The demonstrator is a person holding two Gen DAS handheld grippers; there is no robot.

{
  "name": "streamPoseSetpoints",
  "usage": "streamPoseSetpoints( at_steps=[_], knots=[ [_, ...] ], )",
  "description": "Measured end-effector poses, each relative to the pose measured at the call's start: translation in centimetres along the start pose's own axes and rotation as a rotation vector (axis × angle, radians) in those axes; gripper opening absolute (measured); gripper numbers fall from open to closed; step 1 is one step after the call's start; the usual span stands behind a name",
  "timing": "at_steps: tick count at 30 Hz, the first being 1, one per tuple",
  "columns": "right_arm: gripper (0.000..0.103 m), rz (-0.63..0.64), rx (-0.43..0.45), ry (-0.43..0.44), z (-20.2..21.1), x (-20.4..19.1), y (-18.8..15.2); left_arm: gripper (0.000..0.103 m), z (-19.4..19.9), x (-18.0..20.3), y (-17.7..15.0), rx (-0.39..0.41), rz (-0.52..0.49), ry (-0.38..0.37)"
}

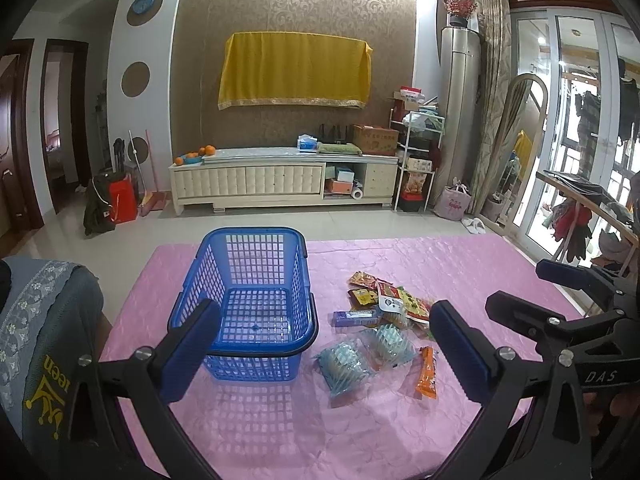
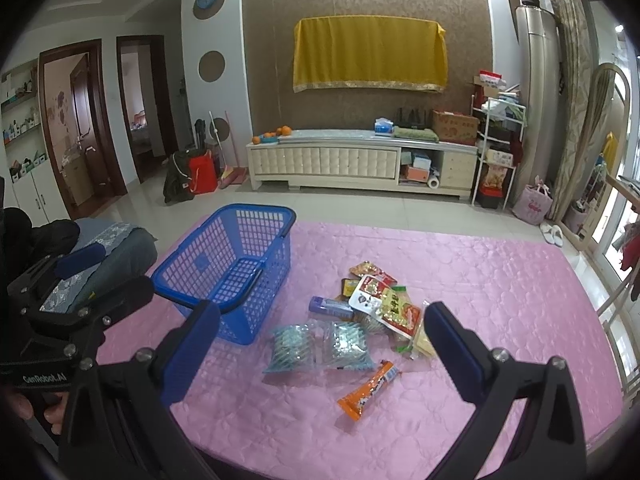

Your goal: Organize snacks

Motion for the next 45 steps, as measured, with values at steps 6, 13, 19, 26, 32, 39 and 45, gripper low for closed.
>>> streamPoseSetpoints(
  at_steps=[6,13,19,26,32,39,45],
  knots=[
    [0.103,0.000,0.001,0.003,0.1,0.0,0.0,0.103,0.1,-0.1,-0.1,-0.002,0.002,0.002],
    [0.103,-0.001,0.001,0.007,0.2,-0.1,0.0,0.103,0.1,-0.1,-0.1,-0.003,0.004,0.001],
    [0.103,0.000,-0.001,0.008,0.3,-0.3,0.1,0.103,0.4,-0.2,-0.2,-0.007,0.010,-0.001],
    [0.103,0.001,0.001,0.010,0.4,-0.4,0.2,0.103,0.5,-0.2,-0.2,-0.008,0.005,-0.001],
    [0.103,-0.006,0.008,0.015,0.5,-0.2,0.3,0.103,0.5,0.1,0.3,-0.011,-0.010,0.003],
    [0.103,0.033,0.052,-0.099,1.0,1.1,1.2,0.103,-0.6,1.3,1.2,-0.035,-0.050,0.008],
    [0.103,0.034,0.053,-0.113,0.2,2.9,1.6,0.103,-2.8,2.5,1.7,-0.075,-0.081,0.034]
  ],
)
Point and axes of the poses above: each gripper's, at about its wrist camera, not at the fingertips, and z roughly against the way its jaws point, x to its right, y to its top, the point moved 3 cm from there along -z, roughly the way its jaws point, and after that the axes turned 10 degrees about z, right-handed, at the moved point
